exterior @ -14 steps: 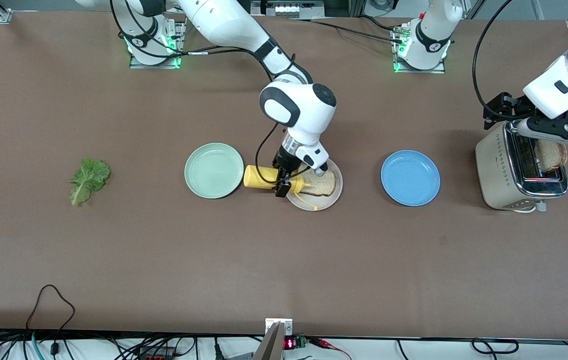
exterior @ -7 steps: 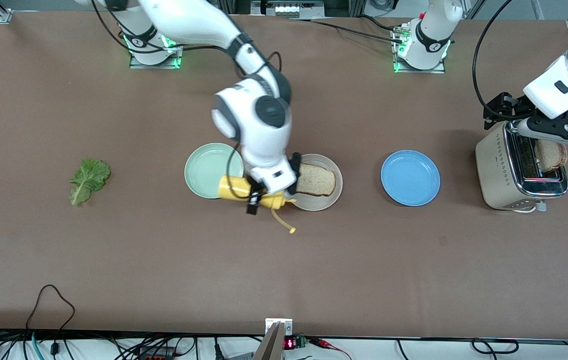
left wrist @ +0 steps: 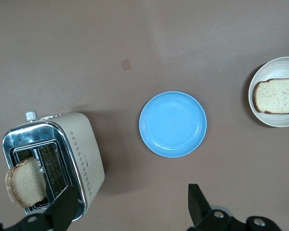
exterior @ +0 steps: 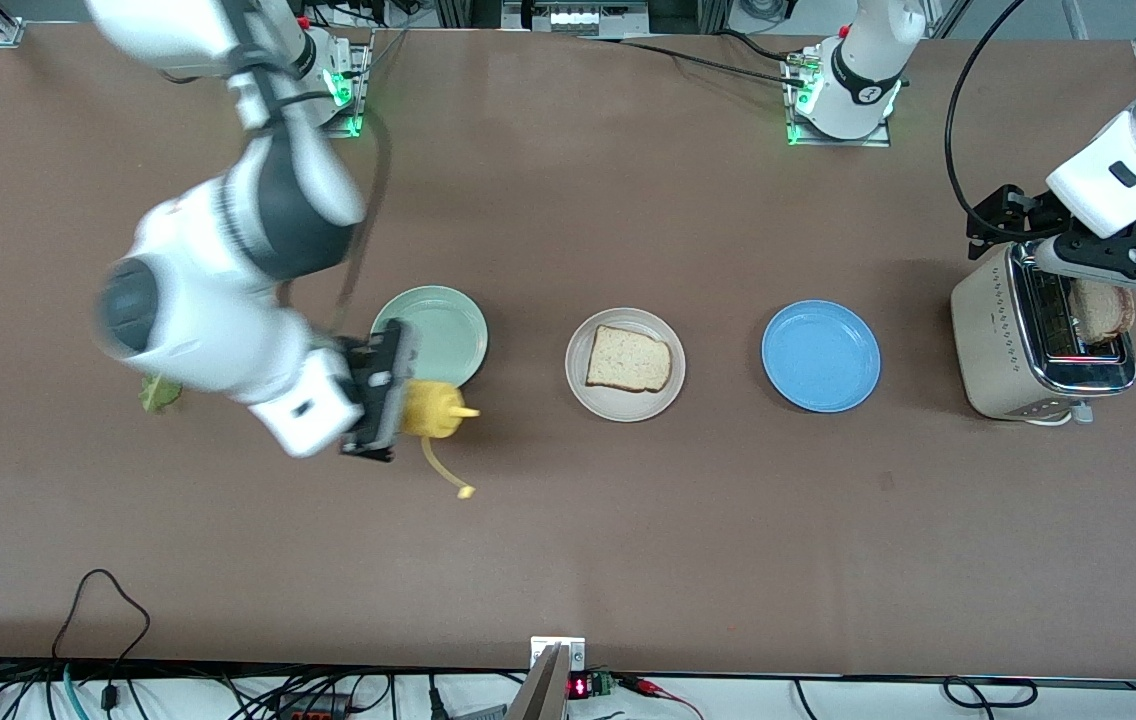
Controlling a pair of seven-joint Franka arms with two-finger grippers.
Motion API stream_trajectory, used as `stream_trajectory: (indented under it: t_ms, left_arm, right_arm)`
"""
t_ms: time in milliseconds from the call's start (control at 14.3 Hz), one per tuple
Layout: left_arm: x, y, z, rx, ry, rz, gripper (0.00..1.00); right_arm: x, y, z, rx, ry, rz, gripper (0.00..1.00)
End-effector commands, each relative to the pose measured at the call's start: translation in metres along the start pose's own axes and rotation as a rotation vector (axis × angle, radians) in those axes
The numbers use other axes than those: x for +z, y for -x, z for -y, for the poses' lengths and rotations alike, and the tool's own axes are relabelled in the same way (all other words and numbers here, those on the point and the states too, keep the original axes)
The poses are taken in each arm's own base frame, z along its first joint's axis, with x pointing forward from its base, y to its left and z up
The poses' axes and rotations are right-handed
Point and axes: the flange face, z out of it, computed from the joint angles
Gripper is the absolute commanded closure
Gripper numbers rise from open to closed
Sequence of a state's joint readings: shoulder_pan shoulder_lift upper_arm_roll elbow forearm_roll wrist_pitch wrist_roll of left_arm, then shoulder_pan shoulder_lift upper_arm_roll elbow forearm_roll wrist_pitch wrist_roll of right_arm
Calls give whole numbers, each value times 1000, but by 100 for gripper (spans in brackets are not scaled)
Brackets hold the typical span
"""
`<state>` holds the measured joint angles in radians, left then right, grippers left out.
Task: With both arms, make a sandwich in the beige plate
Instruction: 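Carry the bottle back and set it down beside the lettuce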
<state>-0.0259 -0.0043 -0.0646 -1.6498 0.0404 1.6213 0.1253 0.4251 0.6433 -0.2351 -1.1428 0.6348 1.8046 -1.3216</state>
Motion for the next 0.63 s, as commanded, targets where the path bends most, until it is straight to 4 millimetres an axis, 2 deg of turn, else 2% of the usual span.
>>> stream_trajectory:
  t_ms: [0, 70, 279, 419, 559]
  left_arm:
    - [-3, -3, 1, -8, 3, -8, 0]
    - [-3, -2, 2, -8, 4, -3, 0]
    - [-3, -3, 1, -8, 3, -6, 0]
    - [-3, -3, 2, -8, 2, -6, 0]
    - [-3, -3, 1, -4, 2, -6, 0]
  right_arm:
    - [-20, 71, -3, -10, -71, -228, 62]
    - [-19, 98, -1, -3, -89, -313, 62]
    - [2, 175, 13, -20, -135, -581, 62]
    - [16, 217, 23, -71, -137, -682, 62]
    - [39, 258, 40, -104, -129, -776, 62]
